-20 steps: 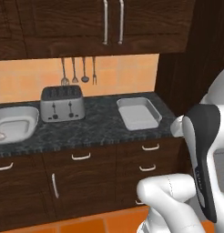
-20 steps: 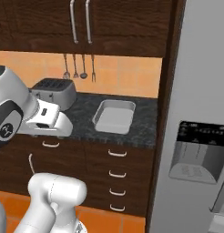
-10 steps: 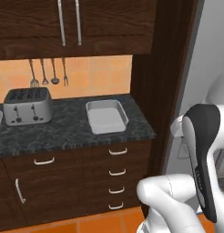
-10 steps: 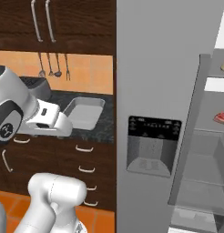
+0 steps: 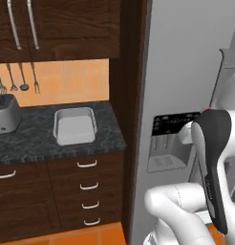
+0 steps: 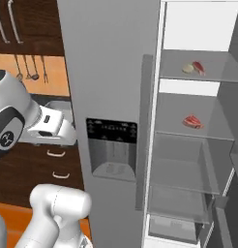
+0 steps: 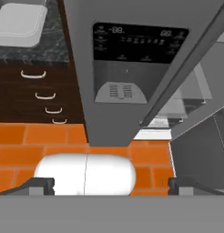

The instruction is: Place one garlic and one steak in each tupperware on the nearby counter, to pack two identical lunches.

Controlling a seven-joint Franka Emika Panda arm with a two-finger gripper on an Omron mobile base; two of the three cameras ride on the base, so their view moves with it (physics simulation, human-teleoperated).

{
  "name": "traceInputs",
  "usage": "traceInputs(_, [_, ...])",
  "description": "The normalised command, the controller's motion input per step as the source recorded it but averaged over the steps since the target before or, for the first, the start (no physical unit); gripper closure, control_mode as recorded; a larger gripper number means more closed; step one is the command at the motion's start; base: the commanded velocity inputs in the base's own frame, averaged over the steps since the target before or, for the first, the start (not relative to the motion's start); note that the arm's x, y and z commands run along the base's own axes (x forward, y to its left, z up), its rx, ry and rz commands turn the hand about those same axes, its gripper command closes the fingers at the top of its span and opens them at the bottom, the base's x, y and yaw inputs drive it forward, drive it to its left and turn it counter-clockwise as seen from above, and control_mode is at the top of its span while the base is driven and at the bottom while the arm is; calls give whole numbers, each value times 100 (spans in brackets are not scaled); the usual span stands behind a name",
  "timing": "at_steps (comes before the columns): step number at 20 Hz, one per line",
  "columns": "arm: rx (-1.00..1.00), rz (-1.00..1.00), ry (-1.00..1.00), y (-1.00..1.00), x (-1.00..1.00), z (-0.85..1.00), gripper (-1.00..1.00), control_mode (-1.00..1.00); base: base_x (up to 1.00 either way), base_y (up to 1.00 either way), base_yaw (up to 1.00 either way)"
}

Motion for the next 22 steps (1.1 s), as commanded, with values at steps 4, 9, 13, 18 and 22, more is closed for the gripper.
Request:
traceInputs(4, [0,0,0,0,0,0,-100,100,-11,-70,0])
traceInputs(9, [0,0,0,0,0,0,-100,100,-10,-65,0])
traceInputs(13, [0,0,0,0,0,0,-100,100,-13,-60,0])
traceInputs(18, [0,0,0,0,0,0,-100,100,-10,-54,0])
traceInputs(22, [0,0,0,0,0,0,-100,100,-6,-31,0])
